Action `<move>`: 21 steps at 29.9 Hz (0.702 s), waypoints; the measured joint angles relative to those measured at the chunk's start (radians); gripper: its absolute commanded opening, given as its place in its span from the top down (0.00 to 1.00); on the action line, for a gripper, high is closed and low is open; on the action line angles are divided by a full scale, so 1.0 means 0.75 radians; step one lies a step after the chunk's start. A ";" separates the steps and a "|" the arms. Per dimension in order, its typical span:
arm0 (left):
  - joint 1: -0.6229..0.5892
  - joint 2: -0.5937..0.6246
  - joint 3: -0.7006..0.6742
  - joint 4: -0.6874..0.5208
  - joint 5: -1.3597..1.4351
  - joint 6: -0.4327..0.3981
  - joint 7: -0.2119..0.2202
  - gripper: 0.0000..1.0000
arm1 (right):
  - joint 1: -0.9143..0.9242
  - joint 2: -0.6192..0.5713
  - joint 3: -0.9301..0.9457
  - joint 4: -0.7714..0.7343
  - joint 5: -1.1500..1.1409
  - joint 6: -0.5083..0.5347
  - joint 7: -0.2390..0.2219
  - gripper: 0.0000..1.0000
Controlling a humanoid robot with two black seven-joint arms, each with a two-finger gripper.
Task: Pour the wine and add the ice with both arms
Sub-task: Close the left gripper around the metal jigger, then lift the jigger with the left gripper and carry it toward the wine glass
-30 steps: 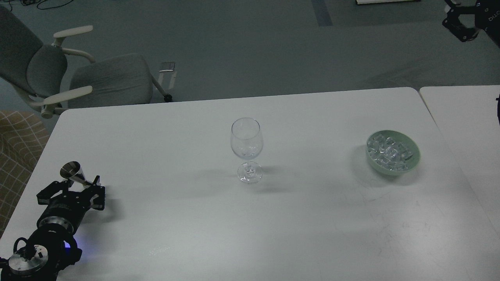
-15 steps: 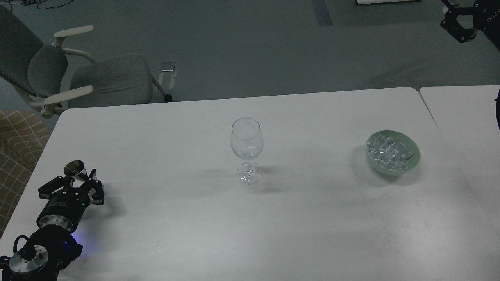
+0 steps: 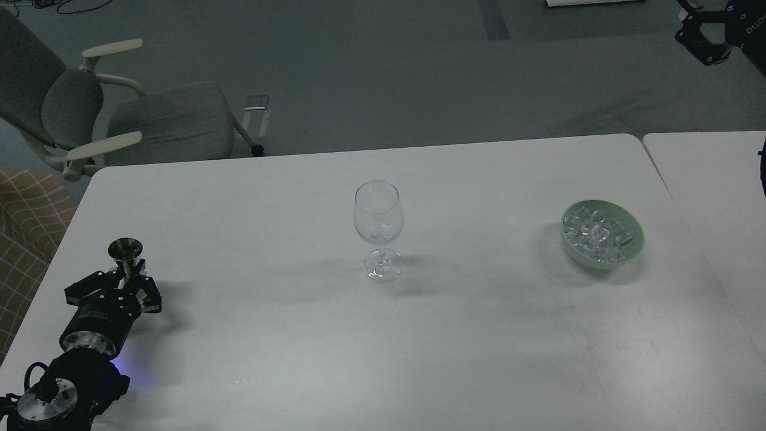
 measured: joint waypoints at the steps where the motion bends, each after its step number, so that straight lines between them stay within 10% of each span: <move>1: 0.000 0.000 0.000 0.000 0.000 -0.005 0.002 0.95 | 0.000 0.000 0.000 0.000 0.000 0.000 0.000 0.00; 21: -0.071 0.021 -0.002 -0.037 -0.002 -0.020 0.022 1.00 | 0.000 -0.002 0.000 -0.002 -0.001 -0.001 0.000 0.00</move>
